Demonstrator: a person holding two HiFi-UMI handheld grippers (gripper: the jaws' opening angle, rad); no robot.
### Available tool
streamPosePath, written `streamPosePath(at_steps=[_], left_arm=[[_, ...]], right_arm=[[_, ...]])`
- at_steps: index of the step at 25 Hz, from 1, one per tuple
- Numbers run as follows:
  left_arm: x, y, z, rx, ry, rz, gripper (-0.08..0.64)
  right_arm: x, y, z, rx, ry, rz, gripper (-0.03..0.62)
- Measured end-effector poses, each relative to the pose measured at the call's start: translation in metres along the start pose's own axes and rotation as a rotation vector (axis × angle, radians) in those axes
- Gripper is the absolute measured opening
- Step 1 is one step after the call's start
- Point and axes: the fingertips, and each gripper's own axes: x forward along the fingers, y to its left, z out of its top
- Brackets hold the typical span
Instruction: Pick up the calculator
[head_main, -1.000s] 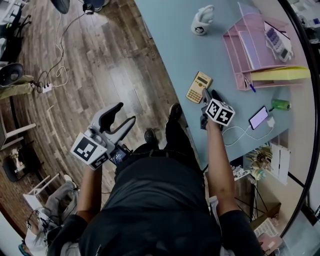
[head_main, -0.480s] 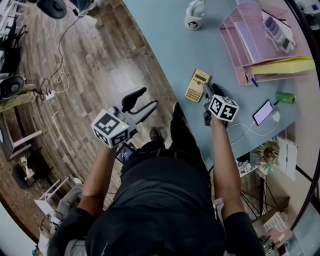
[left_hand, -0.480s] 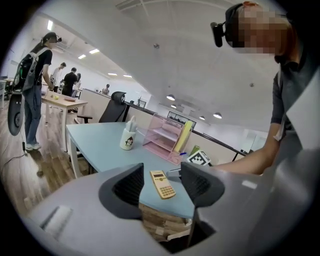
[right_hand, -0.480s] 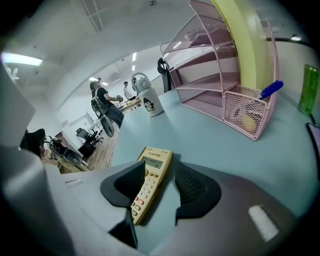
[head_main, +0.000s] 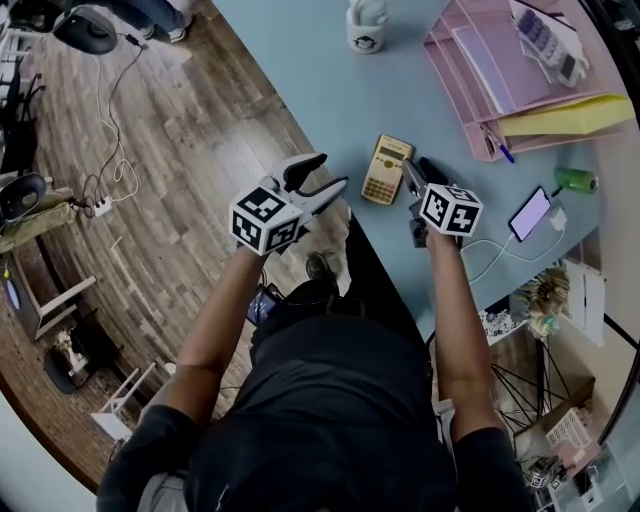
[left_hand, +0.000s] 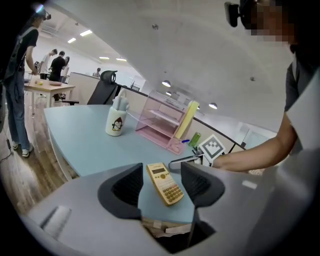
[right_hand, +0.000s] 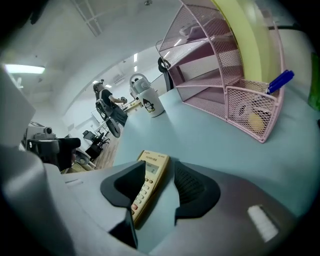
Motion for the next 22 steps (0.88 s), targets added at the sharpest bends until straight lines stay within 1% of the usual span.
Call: streamPosePath(at_steps=[4,7,12,15,22], left_arm=[[0.037,0.007,-0.004,-0.002,0.048,-0.028,0.273],[0.062,0.013,-0.008,-0.009,0.082,-0.046,0.273],[0.097,0.019,-0.017,-0.025,0.135,-0.069,0.273],[0.111,0.022,-0.023,-0.030,0.164,-0.064,0.273],[0.135,0.034,-0.031,-0.024,0.241,-0.037,0.273]], right_arm=[[0.005,-0.003,0.001,-0.001,0.009,0.014,0.178],[0.009,-0.004,0.001,0.006,0.014,0.024,0.160],[0.013,-0.004,0.000,0.014,0.022,0.040,0.152],[0.016,-0.002,-0.002,0.026,0.031,0.051,0.149],[0.022,-0.005,-0.005,0.026,0.056,0.029,0.127]])
